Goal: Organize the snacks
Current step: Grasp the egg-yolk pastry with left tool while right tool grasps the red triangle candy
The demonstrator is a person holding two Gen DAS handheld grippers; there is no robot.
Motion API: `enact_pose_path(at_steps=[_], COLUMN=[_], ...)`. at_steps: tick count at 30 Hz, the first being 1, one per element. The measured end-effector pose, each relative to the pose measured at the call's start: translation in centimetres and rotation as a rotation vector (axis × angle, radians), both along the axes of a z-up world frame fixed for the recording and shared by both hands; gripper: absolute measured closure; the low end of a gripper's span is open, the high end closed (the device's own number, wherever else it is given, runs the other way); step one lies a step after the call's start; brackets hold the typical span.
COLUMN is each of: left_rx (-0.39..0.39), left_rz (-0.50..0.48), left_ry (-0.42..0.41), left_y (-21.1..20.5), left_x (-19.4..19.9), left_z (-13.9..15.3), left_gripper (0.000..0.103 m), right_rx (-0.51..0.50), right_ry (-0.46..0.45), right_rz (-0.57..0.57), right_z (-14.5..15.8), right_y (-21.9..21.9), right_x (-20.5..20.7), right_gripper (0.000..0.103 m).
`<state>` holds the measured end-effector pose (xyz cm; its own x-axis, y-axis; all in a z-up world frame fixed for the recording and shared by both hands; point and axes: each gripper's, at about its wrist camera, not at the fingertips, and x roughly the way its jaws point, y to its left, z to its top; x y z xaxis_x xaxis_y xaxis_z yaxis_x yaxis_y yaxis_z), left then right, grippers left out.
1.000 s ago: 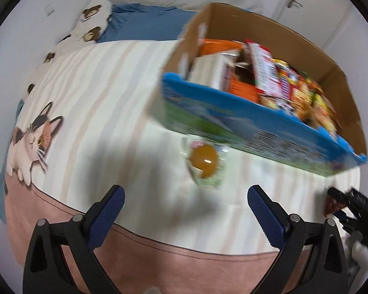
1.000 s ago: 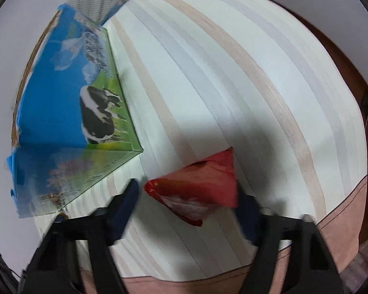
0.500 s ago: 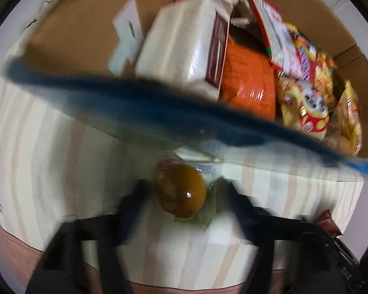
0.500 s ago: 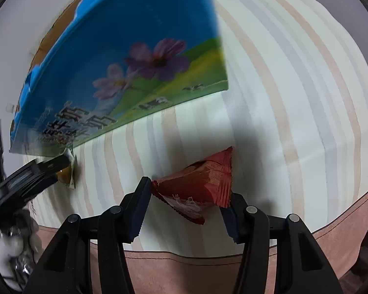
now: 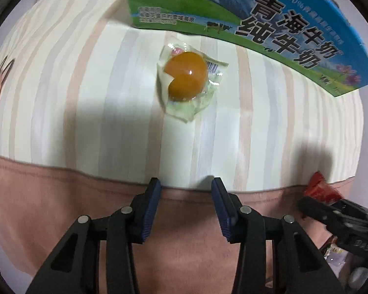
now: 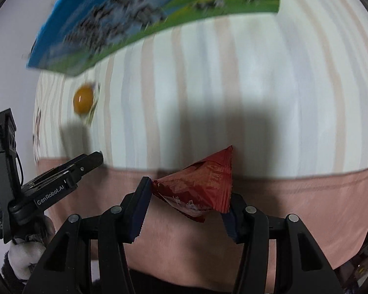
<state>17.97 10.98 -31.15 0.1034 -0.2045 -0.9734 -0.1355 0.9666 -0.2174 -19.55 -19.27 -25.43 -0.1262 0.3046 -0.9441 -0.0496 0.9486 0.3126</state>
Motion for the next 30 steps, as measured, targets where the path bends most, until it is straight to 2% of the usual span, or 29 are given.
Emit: enact_pose_path(at_steps=[3, 4, 5, 8, 10, 14, 17, 18, 19, 21, 25, 30], left_rx=[-0.062, -0.072, -0.073, -0.046, 0.003, 0.052, 0.107, 0.113, 0.115, 0.116, 0.109, 0.077], left_rz=[0.046, 0.045, 0.045, 0.026, -0.031, -0.118, -0.164, -0.174, -0.177, -0.172, -0.142, -0.111], left_ry=[-0.053, -0.066, -0.077, -0.101, -0.060, 0.047, 0.006, 0.000, -0.005, -0.019, -0.025, -0.005], left_y=[1.2, 1.4, 1.6, 1.8, 1.2, -0.4, -1.5, -1.7, -1.9, -2.3, -2.2, -2.8], left_x=[0.5, 1.2, 2.0, 5.2, 7.3, 10.8, 11.4, 11.2, 10.9, 10.1, 6.7, 1.0], left_z=[2.1, 2.6, 3.1, 3.8, 2.7, -0.4, -0.7, -0.7, -0.6, -0.3, 0.0, 0.2], left_gripper=[0.054, 0.040, 0.031, 0.024, 0.023, 0.024, 0.024, 0.028, 0.043, 0.043, 0.044, 0.044], right_rx=[-0.003, 0.001, 0.005, 0.009, 0.006, -0.014, -0.017, -0.019, -0.020, -0.020, -0.035, -0.011], right_ry=[0.005, 0.011, 0.019, 0.036, 0.038, 0.040, 0.046, 0.045, 0.044, 0.039, 0.025, 0.050], right_rz=[-0.010, -0.028, -0.042, -0.084, -0.096, -0.096, -0.099, -0.096, -0.094, -0.096, -0.076, -0.040], right_z=[-0.8, -1.0, -1.2, -1.8, -1.7, -1.6, -1.9, -1.8, -1.7, -1.2, -1.1, -1.0], right_y=[0.8, 1.2, 1.4, 1.5, 1.3, 2.0, 2.8, 2.6, 2.7, 1.7, 1.2, 1.2], right_x=[-0.9, -0.6, -0.5, -0.1, 0.0, 0.7, 0.8, 1.0, 1.3, 1.7, 1.4, 0.4], right_gripper=[0.047, 0.047, 0.046, 0.039, 0.037, 0.037, 0.037, 0.037, 0.037, 0.039, 0.055, 0.058])
